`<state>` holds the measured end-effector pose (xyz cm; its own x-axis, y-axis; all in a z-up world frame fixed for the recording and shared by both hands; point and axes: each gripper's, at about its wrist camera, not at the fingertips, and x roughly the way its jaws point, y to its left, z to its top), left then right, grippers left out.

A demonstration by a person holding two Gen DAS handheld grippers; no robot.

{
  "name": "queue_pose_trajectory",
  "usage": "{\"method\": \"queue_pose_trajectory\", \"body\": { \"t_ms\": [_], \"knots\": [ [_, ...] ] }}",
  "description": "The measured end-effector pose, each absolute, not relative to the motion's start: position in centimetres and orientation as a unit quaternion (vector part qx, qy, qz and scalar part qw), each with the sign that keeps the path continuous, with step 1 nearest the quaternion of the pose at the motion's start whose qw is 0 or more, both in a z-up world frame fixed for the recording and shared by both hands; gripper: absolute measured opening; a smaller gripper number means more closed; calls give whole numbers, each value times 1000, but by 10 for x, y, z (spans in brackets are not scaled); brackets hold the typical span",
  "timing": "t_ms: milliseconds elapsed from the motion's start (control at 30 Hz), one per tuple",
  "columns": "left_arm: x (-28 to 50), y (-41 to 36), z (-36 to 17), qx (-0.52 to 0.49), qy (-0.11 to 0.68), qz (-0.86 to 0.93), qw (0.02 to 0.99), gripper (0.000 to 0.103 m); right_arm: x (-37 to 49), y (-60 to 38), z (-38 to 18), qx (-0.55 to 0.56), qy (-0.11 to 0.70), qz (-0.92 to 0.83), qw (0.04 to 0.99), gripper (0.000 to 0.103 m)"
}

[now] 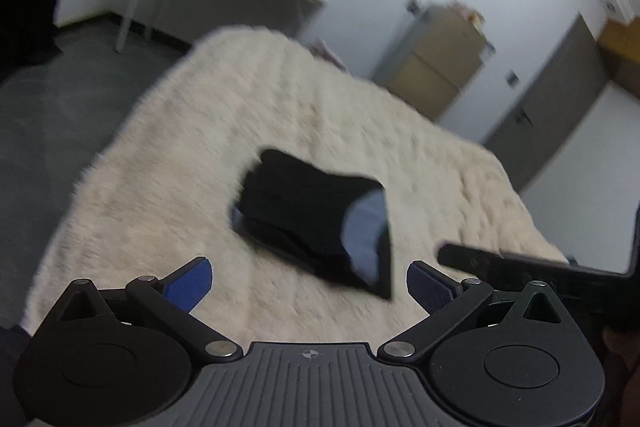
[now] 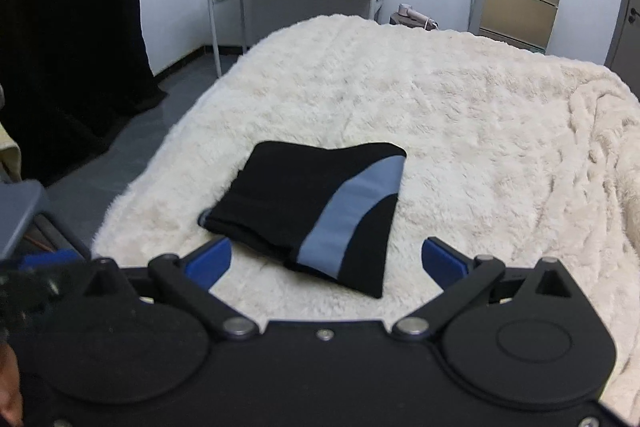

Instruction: Fold clothes

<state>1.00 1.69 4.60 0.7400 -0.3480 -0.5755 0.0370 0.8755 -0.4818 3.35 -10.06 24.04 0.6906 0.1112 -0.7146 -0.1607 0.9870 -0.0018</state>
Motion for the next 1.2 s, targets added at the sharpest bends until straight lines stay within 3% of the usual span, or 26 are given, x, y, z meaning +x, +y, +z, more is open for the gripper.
{"method": "queue_pose_trajectory", "body": {
  "t_ms": [267,433,1200],
  "knots": [
    [26,-4,48,-166,331,-80,925,103,25,-100,237,-8,386,50,921,103],
    [33,-5,15,-116,315,-40,941,103,14,-105,226,-7,374,26,927,100],
    [28,-8,-1,-115,330,-59,935,103,5,-85,203,-95,368,7,925,102]
  ]
}}
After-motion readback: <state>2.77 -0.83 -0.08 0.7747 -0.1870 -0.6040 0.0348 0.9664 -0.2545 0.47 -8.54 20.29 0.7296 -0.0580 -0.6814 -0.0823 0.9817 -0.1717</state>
